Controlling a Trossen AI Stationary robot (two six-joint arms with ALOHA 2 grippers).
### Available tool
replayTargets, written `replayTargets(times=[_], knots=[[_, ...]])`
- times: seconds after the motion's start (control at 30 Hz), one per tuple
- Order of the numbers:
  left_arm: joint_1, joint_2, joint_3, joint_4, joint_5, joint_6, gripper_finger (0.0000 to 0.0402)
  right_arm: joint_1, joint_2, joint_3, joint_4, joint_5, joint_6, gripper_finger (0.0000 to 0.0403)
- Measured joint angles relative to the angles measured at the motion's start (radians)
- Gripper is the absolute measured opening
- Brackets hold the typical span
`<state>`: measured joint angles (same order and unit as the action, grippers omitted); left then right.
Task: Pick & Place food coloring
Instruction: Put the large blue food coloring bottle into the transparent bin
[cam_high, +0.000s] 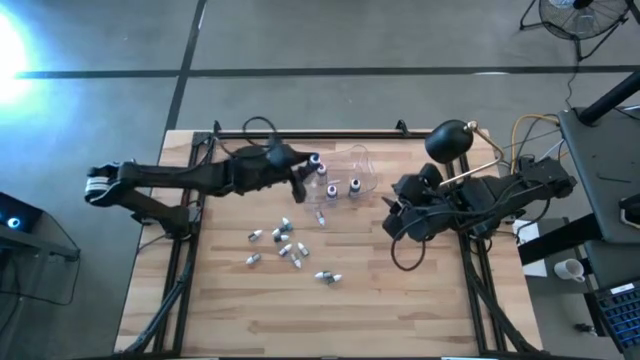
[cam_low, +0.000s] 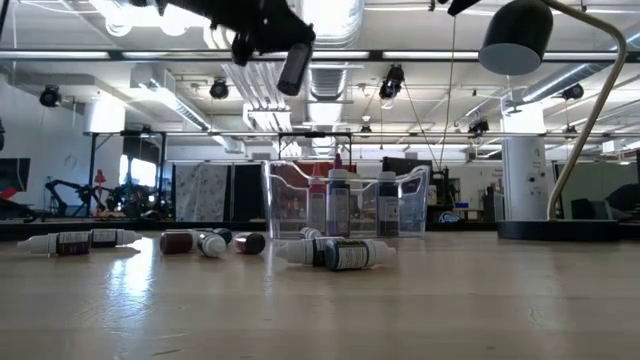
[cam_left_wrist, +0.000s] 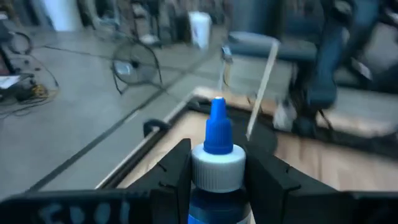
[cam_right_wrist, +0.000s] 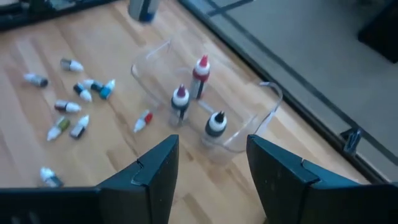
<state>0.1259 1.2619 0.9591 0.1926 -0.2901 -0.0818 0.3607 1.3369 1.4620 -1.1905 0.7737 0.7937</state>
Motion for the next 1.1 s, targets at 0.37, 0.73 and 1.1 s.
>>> replayTargets(times=[0.37,0.73,1.1], knots=[[0.055,0.140,-0.375,0.589,0.011,-0.066,0.0095,-0.025,0.002,0.000,0.000,0.012,0.069,0.0180],[0.056,0.362,-0.471,0.968,-0.044,-0.022,0.0095,-0.045,0.005,0.000,-0.002,0.003,0.104,0.0180],[0.055,0.425,-0.474,0.950,-0.048,-0.036,0.0108,-0.048,0.005,0.000,-0.004,-0.016,0.117,0.0180]])
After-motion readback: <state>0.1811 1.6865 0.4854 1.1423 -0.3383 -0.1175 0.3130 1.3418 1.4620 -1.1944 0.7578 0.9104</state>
